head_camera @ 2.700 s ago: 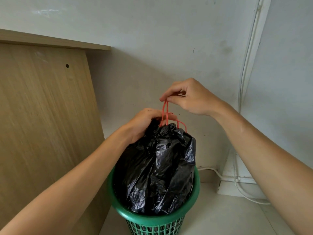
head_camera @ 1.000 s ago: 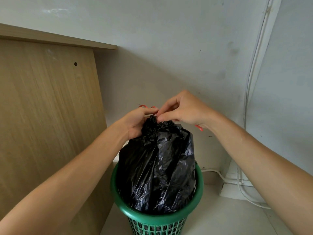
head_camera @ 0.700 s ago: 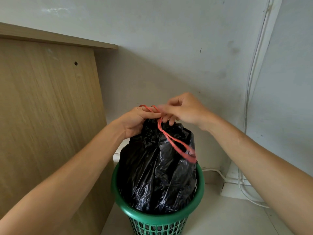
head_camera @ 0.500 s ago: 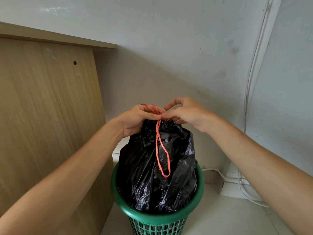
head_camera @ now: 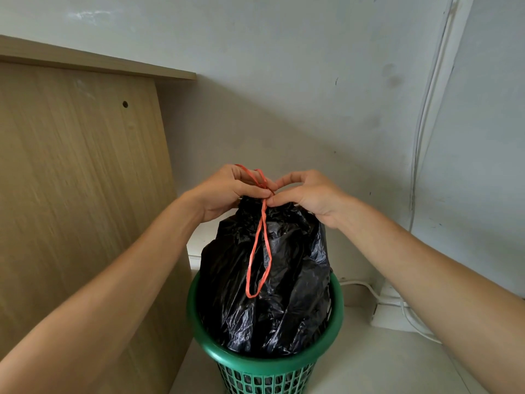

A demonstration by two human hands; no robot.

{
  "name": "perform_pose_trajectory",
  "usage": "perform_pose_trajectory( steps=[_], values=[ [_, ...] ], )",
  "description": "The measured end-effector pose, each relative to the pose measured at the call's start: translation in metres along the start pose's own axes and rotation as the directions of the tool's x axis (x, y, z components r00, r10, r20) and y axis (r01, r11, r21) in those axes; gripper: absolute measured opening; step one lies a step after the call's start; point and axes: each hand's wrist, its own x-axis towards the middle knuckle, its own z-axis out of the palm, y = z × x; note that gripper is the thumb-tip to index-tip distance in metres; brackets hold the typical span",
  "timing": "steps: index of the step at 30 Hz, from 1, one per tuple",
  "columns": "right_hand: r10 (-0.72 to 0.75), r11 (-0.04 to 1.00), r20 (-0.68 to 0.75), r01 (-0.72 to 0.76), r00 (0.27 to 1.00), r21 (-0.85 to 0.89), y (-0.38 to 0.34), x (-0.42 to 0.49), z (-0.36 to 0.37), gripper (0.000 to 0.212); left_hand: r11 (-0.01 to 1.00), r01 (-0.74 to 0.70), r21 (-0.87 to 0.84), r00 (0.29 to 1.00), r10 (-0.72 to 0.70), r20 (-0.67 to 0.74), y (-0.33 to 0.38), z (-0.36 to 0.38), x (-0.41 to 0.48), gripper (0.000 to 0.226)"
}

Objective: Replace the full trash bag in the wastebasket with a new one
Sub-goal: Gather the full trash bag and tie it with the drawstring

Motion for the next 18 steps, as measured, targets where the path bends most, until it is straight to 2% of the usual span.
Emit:
perform_pose_trajectory(
  steps=[6, 9, 12, 15, 18],
  values=[
    [0.005, 1.0, 0.04, -0.006, 0.999, 0.028, -0.002, -0.002, 0.002, 0.036, 0.989, -0.031, 0.143, 0.999, 0.029, 0.018, 0.003, -0.011, 0.001, 0.019],
    [-0.016, 0.999, 0.034, 0.015, 0.999, 0.037, -0.002, -0.001, 0.004, 0.03, 0.957, -0.163, 0.238, 0.985, 0.171, -0.012, -0.001, -0.007, 0.002, 0.015],
    [0.005, 0.988, 0.017, -0.007, 1.0, 0.152, -0.002, 0.0, 0.004, 0.023, 0.938, -0.256, 0.236, 0.949, 0.29, -0.124, -0.008, 0.001, 0.004, 0.018],
    [0.117, 0.951, 0.078, -0.134, 0.99, 0.28, -0.003, 0.0, 0.001, 0.006, 0.924, -0.317, 0.215, 0.921, 0.354, -0.165, -0.017, 0.003, 0.005, 0.018],
    [0.129, 0.946, 0.074, -0.145, 0.989, 0.29, -0.001, 0.001, -0.002, 0.012, 0.908, -0.369, 0.199, 0.889, 0.407, -0.209, -0.023, 0.005, 0.006, 0.016]
  ],
)
